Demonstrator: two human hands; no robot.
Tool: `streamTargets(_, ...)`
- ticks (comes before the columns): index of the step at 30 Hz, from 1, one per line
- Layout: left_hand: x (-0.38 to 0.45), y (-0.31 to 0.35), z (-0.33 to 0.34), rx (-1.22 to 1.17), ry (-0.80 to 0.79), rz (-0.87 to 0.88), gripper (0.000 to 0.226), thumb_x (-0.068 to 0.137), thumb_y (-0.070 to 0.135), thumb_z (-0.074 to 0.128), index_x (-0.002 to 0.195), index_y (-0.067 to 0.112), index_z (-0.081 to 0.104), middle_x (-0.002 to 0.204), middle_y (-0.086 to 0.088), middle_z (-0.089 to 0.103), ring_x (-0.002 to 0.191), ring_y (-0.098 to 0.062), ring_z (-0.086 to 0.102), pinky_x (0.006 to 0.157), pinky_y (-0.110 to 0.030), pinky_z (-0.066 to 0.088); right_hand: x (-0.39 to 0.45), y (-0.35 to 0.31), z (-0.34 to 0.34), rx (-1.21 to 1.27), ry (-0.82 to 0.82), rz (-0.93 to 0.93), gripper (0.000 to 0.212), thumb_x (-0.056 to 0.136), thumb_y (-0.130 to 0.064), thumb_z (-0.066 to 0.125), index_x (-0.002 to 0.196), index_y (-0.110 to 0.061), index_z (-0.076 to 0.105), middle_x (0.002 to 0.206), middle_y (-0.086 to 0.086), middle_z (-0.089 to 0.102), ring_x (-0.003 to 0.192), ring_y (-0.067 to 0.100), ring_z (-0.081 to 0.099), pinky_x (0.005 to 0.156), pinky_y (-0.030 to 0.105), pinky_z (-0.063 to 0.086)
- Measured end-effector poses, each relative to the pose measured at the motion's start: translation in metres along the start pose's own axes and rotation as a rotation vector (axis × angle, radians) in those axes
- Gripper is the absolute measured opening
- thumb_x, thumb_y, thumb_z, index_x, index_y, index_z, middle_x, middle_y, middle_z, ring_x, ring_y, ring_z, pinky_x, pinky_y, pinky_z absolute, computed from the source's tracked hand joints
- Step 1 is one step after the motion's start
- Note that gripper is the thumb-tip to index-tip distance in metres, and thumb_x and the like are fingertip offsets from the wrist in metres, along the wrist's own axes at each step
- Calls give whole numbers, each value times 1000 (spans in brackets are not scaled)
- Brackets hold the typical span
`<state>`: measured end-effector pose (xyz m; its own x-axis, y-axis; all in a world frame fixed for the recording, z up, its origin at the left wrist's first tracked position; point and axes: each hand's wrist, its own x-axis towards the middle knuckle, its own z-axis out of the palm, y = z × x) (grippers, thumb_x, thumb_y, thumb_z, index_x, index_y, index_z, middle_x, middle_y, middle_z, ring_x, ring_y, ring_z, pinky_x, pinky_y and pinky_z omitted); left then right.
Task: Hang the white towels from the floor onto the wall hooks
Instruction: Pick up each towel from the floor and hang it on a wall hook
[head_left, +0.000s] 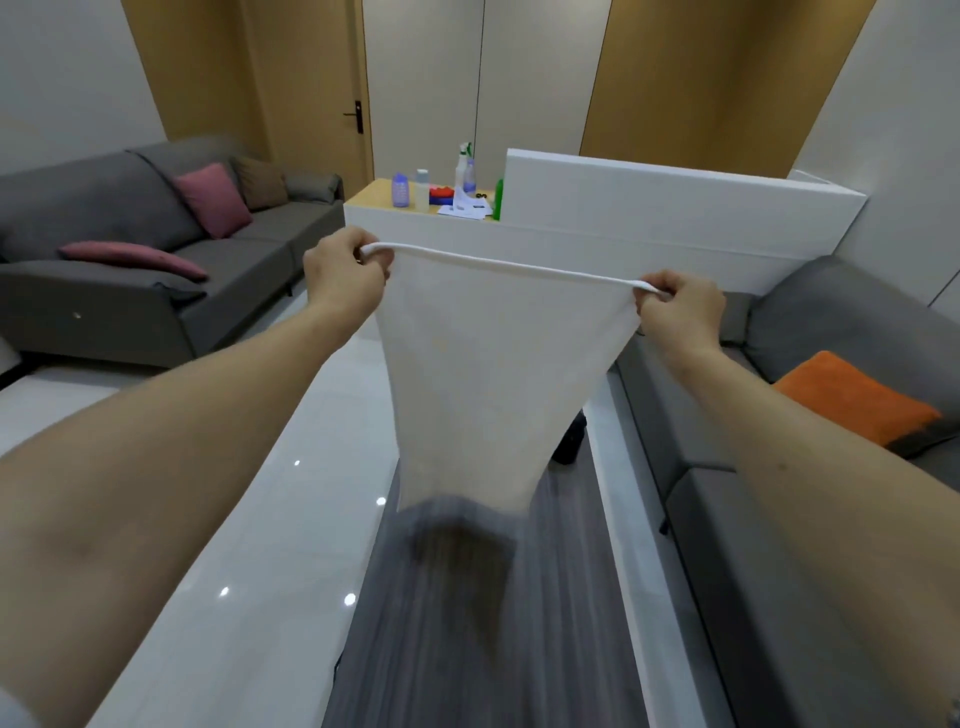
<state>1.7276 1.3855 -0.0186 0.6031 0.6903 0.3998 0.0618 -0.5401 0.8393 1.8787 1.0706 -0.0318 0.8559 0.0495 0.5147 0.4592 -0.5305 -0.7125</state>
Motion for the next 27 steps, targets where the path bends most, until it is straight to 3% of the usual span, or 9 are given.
streamTargets(6, -126, -48, -23, -13, -53, -148, 7, 81, 22, 64, 78, 18, 69, 79, -4, 70, 85, -24, 69, 82, -45, 56, -120, 35, -33, 9, -84, 59, 20, 80, -9, 60, 83, -19, 78, 70, -8, 67, 65, 3, 55, 58, 3, 36)
streamTargets(9, -213, -90, -29, 47, -102, -234, 8, 83, 24, 63, 77, 21, 68, 78, -2, 69, 81, -24, 66, 73, -38, 56, -199, 72, -45, -22, -190, 122, 21, 83, -7, 60, 88, -17, 79, 76, -2, 71, 69, 11, 60, 67, 20, 45)
streamTargets(12, -301, -136, -30, 103, -171, -346, 11, 86, 23, 62, 76, 23, 68, 75, -1, 67, 70, -19, 60, 60, -28, 46, -281, 114, -52, -45, -310, 209, 23, 85, -7, 59, 91, -16, 79, 78, -1, 72, 71, 13, 62, 68, 25, 49)
streamTargets(16, -399, -195, -27, 195, -289, -473, 14, 87, 23, 61, 74, 22, 67, 72, -1, 66, 68, -18, 59, 57, -27, 44, -381, 175, -51, -111, -433, 347, 20, 89, -9, 59, 94, -16, 78, 84, 1, 72, 69, 6, 60, 54, 3, 38)
streamTargets(18, -442, -223, -25, 243, -354, -529, 14, 88, 25, 62, 76, 21, 67, 73, -1, 66, 71, -19, 61, 60, -29, 46, -425, 206, -50, -184, -526, 410, 19, 89, -9, 60, 94, -14, 78, 87, 4, 74, 71, 12, 61, 57, 11, 41)
streamTargets(20, -479, -246, -23, 305, -431, -576, 15, 89, 27, 63, 76, 22, 67, 76, 0, 66, 76, -20, 61, 62, -29, 44, -466, 232, -51, -248, -628, 468, 18, 89, -8, 61, 93, -10, 78, 89, 7, 74, 82, 22, 65, 70, 23, 45)
streamTargets(22, -510, -264, -23, 365, -502, -635, 15, 90, 28, 63, 77, 23, 66, 81, -3, 66, 81, -23, 60, 65, -29, 42, -498, 251, -53, -299, -727, 531, 16, 89, -10, 63, 93, -9, 78, 90, 8, 74, 87, 27, 66, 75, 27, 46)
streamTargets(25, -535, -282, -23, 435, -590, -698, 15, 90, 29, 63, 76, 25, 65, 78, -4, 63, 83, -26, 59, 65, -29, 39, -524, 266, -50, -363, -821, 618, 15, 86, -11, 65, 76, -9, 75, 78, 9, 72, 80, 29, 66, 64, 28, 46)
streamTargets(27, -530, -293, -20, 479, -638, -706, 20, 90, 27, 63, 70, 28, 61, 70, 2, 58, 82, -25, 59, 64, -30, 38, -524, 272, -39, -382, -849, 662, 18, 84, -10, 64, 69, -14, 73, 70, 7, 70, 73, 28, 64, 66, 32, 51)
